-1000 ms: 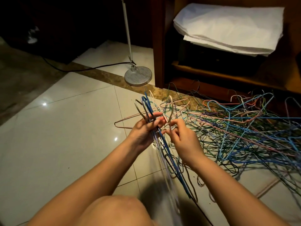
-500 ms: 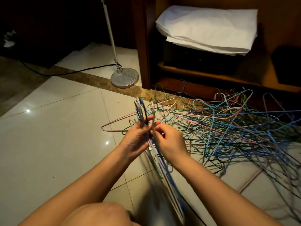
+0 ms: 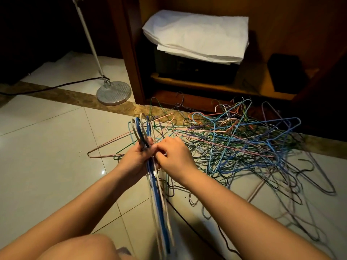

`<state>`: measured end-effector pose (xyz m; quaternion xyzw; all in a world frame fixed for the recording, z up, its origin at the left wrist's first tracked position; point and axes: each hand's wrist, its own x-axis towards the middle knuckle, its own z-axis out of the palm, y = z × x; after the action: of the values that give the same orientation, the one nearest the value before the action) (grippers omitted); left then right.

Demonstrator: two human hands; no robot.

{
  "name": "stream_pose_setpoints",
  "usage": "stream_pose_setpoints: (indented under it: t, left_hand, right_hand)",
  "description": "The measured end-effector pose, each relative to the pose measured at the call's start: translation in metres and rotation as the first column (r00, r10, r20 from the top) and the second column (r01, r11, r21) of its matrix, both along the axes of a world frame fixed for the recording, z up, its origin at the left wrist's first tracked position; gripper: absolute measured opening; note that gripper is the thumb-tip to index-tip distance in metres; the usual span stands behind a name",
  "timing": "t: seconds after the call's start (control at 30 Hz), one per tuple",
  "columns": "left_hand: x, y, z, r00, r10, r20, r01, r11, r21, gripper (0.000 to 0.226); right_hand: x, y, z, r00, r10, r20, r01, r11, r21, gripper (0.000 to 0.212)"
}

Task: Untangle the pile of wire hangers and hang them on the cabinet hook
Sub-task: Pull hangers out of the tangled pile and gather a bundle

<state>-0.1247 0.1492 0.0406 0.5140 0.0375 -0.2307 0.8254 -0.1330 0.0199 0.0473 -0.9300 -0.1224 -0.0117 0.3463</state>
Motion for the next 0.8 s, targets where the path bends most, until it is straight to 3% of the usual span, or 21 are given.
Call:
stream_pose_setpoints:
  t: [0.07,0.17,0.3,0.43,0.5,0.6,0.7,0.8]
  left_hand:
    - [-0.002,-0.005,0.005,1.0,-0.002,0.003,0.002,0.992,0.128,0.006]
    - [-0.006,-0.007,0.013,0.999,0.026,0.036,-0.036,0.946,0.321,0.013]
    - [-0.002,0.006,0.016,0.995,0.055,0.085,-0.086,0.903,0.42,0.005]
    - [0.008,0.011,0.015,0.987,0.061,0.152,-0.138,0.809,0.571,0.008]
    - [0.02,0.009,0.008,0.973,0.078,0.216,-0.204,0.728,0.655,0.008]
    - [0.044,0.006,-0.02,0.937,0.002,0.348,-0.295,0.538,0.79,0.017]
    - [0.063,-0.003,-0.051,0.934,-0.118,0.337,-0.291,0.298,0.909,0.015]
    - [0.078,-0.007,-0.083,0.934,-0.242,0.261,-0.219,0.186,0.958,0.028]
  right_hand:
    - [0.0,-0.004,0.002,0.999,0.034,0.003,-0.034,0.999,-0.039,0.019]
    - [-0.004,-0.011,0.006,0.996,0.073,-0.048,-0.074,0.997,-0.005,0.024]
    - [0.0,-0.042,0.026,0.963,0.162,-0.216,-0.155,0.987,0.045,0.032]
    - [0.02,-0.109,0.029,0.903,0.104,-0.418,-0.271,0.892,-0.363,0.03]
    - [0.031,-0.149,0.014,0.919,-0.048,-0.392,-0.194,0.81,-0.553,0.027]
    - [0.042,-0.202,-0.019,0.904,-0.348,-0.248,0.067,0.688,-0.723,0.024]
    - [0.057,-0.227,-0.046,0.878,-0.466,-0.106,0.265,0.66,-0.703,0.035]
    - [0.072,-0.225,-0.061,0.91,-0.412,-0.052,0.309,0.755,-0.578,0.056]
